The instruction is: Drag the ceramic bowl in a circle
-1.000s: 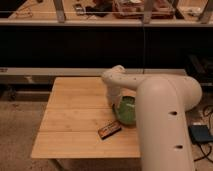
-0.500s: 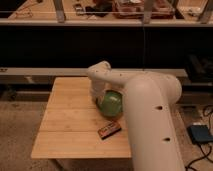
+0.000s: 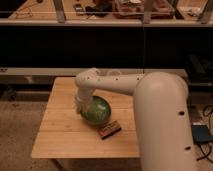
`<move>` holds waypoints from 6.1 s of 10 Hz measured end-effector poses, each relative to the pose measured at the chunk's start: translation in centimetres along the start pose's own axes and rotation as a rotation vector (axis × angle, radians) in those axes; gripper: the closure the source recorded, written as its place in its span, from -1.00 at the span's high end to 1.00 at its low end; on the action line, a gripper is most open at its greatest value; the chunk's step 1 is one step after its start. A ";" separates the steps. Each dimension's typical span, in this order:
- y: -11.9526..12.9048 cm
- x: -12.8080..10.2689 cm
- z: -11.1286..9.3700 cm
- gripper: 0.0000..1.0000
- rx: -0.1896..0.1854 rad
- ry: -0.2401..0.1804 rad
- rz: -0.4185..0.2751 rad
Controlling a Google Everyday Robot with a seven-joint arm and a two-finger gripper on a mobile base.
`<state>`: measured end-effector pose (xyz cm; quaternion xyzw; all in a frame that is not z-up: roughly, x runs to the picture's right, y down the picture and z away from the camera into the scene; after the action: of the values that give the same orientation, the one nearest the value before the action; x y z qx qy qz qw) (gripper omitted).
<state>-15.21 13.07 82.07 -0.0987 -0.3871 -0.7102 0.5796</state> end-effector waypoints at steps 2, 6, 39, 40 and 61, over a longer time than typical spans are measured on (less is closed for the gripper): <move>0.0 -3.9 0.1 -0.63 0.035 -0.017 -0.045; 5.2 -10.1 0.1 -0.63 0.025 -0.050 0.015; 19.1 -1.5 -1.0 -0.63 -0.201 0.066 0.108; 17.4 -0.2 -0.7 -0.63 -0.185 0.072 0.085; 18.4 -8.3 -3.2 -0.63 -0.143 0.076 0.015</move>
<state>4.83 16.62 83.04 -0.1158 -0.3122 -0.7349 0.5908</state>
